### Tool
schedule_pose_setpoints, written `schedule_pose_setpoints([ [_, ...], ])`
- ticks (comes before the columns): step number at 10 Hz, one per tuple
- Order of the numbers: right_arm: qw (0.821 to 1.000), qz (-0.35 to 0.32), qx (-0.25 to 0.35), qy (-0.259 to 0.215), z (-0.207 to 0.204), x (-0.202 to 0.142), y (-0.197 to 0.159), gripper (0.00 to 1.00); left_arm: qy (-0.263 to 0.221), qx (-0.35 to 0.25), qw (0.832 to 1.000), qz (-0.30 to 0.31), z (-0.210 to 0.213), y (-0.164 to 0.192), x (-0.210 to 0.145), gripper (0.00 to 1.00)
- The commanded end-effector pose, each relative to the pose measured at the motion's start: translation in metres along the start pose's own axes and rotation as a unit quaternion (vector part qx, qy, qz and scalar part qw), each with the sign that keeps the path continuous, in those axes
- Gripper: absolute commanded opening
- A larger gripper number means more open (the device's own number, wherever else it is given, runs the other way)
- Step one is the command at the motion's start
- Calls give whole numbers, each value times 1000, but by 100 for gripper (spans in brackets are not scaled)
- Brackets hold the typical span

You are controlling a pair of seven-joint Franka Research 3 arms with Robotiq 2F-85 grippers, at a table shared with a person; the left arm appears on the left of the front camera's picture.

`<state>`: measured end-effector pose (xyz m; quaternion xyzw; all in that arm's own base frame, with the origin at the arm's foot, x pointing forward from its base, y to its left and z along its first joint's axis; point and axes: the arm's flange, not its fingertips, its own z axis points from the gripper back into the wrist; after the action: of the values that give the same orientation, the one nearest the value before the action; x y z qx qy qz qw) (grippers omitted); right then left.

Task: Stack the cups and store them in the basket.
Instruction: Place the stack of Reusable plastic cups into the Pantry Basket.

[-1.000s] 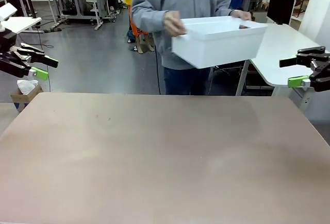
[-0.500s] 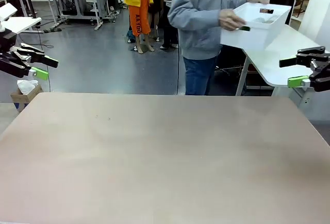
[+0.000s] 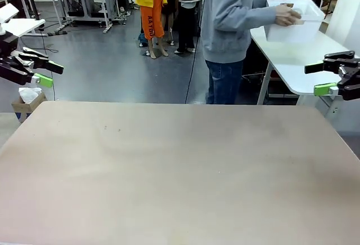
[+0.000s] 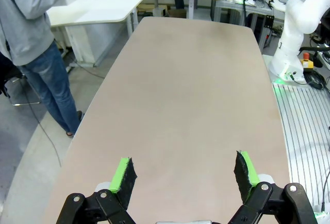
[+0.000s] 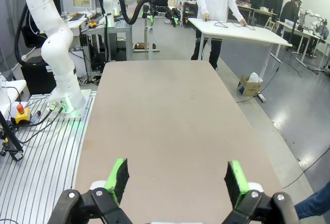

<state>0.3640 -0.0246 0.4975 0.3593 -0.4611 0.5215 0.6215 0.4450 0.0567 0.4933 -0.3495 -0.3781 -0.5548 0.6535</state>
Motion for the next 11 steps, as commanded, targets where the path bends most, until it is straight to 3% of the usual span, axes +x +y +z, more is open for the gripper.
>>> schedule_pose_setpoints([
  [1,1000,-7,-5,-4,0,5,-4,100,3,-3,1000,-3,1,-2,1,100],
  [11,1000,-7,-5,-4,0,5,-4,100,3,-3,1000,-3,1,-2,1,100],
])
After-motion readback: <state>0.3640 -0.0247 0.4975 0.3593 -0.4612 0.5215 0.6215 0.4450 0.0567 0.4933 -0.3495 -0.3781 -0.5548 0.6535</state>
